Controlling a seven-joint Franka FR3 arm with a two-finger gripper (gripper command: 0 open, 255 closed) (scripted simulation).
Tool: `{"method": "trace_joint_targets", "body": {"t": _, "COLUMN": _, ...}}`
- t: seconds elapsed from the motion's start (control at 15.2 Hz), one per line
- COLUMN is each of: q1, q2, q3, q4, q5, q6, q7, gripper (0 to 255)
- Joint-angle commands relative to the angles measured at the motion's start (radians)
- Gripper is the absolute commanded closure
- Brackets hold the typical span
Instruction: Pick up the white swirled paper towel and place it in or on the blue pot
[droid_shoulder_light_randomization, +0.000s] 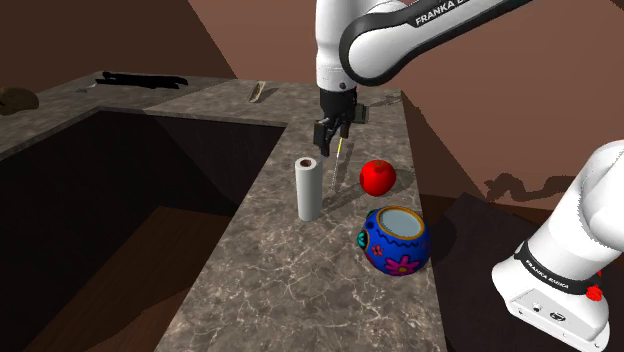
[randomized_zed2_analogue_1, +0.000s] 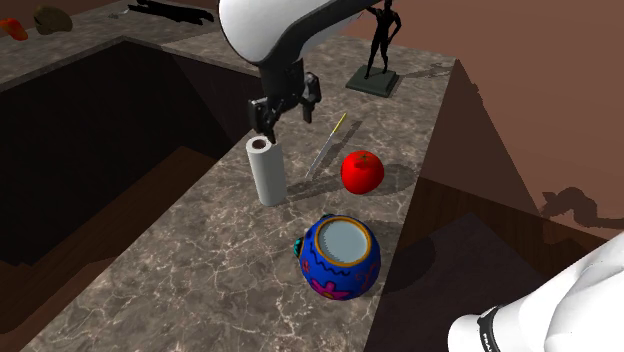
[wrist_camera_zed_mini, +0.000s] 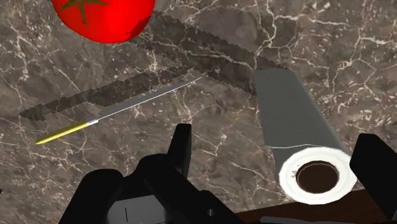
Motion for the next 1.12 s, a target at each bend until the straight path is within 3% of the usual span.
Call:
{"method": "trace_joint_targets", "body": {"t": 0.0, "q1": 0.01, "q2": 0.076, "q3": 0.013, "q4": 0.052, "q5": -0.022, "q6": 0.031, "q7": 0.03, "gripper": 0}}
{"method": "trace_joint_targets", "body": {"t": 0.4, "q1": 0.05, "q2": 0.263, "q3": 0.029, "q4": 0.21, "q5": -0.087, "q6": 0.073, "q7": 0.096, "gripper": 0}}
{"method": "trace_joint_targets", "body": {"t": 1.06, "q1": 0.053, "q2": 0.317, "q3": 0.02, "q4": 0.175, "q5": -0.112, "q6": 0.159, "q7": 0.112, "gripper": 0}}
